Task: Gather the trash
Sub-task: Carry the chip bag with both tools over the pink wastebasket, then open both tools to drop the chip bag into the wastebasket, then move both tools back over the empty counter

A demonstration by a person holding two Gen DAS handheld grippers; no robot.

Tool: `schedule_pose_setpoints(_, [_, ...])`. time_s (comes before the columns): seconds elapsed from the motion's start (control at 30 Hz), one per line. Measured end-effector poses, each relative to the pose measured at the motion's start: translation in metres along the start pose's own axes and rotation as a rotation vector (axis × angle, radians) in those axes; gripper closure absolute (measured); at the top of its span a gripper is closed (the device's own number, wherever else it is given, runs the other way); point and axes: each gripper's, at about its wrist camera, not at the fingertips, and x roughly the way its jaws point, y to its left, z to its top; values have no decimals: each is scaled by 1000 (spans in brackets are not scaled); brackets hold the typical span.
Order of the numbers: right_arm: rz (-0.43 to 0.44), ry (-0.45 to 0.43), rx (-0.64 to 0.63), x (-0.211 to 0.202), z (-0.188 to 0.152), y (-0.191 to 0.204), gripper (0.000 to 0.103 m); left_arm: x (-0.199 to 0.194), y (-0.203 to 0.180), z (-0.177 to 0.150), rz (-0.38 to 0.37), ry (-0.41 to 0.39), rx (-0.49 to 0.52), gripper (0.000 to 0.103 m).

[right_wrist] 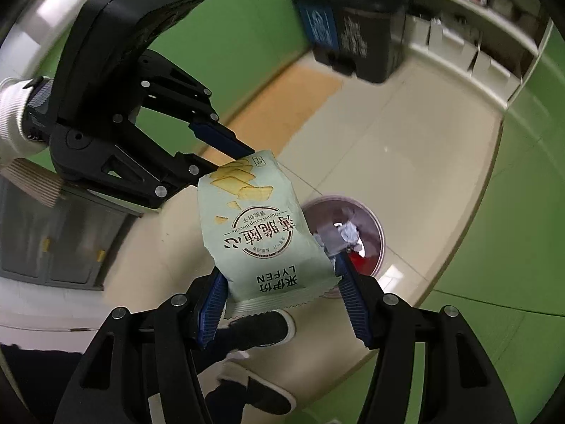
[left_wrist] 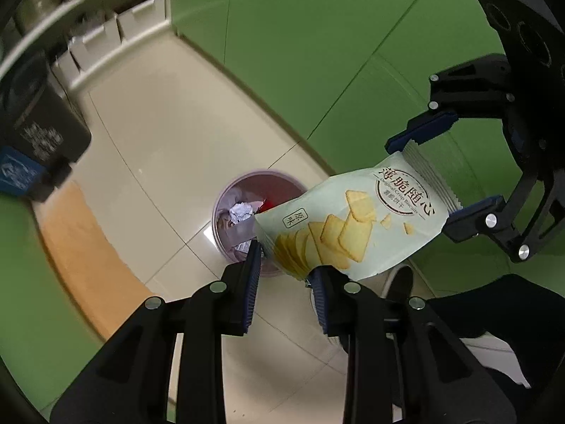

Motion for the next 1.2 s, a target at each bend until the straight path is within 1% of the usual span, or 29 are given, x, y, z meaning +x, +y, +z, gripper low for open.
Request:
schedule_pose_setpoints(0.1, [-2,8,23,36,-11,-16,42,38,9,-6,-10,15,-21,68])
schedule_pose_setpoints(0.13, [-1,8,33,46,-14,-21,39,51,12,-9,-10,23,-21,67])
schedule_pose_setpoints(0.2, [-7,10,46,59,-20,-29,39,68,17,-11,-10,34,-25,66])
schedule_pose_setpoints(0.23, [-9,13,52,67,-23,-34,37,78,20,-14,-8,40,-33,66])
schedule_pose_setpoints(0.27, [-12,10,59,74,-25,-39,33,83,23,-15,-7,41,-40,63])
schedule_pose_setpoints(0.3, [-16,3,66,77,-28,-43,20,89,27,-16,0,40,-53,55])
schedule_pose_setpoints(0.33, [-19,-5,75,81,-30,-46,17,92,29,-17,4,36,-64,50])
schedule_pose_setpoints(0.37, [-23,-7,87,83,-33,-50,16,93,30,-19,5,33,-73,40])
schedule_pose_setpoints(0.4, [-30,-4,98,86,-34,-52,10,94,33,-19,4,28,-78,29])
schedule_pose_setpoints(0.43, [-34,-3,107,86,-35,-54,6,94,36,-20,9,24,-92,24])
schedule_pose_setpoints(0.47, [-29,-8,119,86,-37,-56,6,92,39,-19,8,22,-102,16])
schedule_pose_setpoints(0.5, [-28,-9,128,86,-38,-57,6,92,41,-19,8,21,-111,11])
schedule_pose_setpoints(0.57, [-32,-8,152,83,-41,-58,6,89,42,-20,9,28,-128,5])
schedule_pose_setpoints(0.67, [-46,-9,183,80,-42,-60,6,83,46,-16,12,28,-150,3])
schedule_pose_setpoints(0.77, [-55,-18,212,73,-37,-64,6,70,49,-13,15,25,-192,3])
schedule_pose_setpoints(0.93, [-69,-43,263,34,-34,-55,6,30,35,-11,17,7,-241,3])
schedule_pose_setpoints(1.03, [-83,-65,300,-6,-29,-43,6,-8,22,-8,28,-22,-275,3])
schedule_pose_setpoints(1.1, [-87,-76,330,-33,-25,-35,6,-45,8,-4,43,-50,-289,3])
schedule_pose_setpoints(1.2, [-100,-98,368,-82,-17,-16,6,-92,-15,1,52,-63,-298,3])
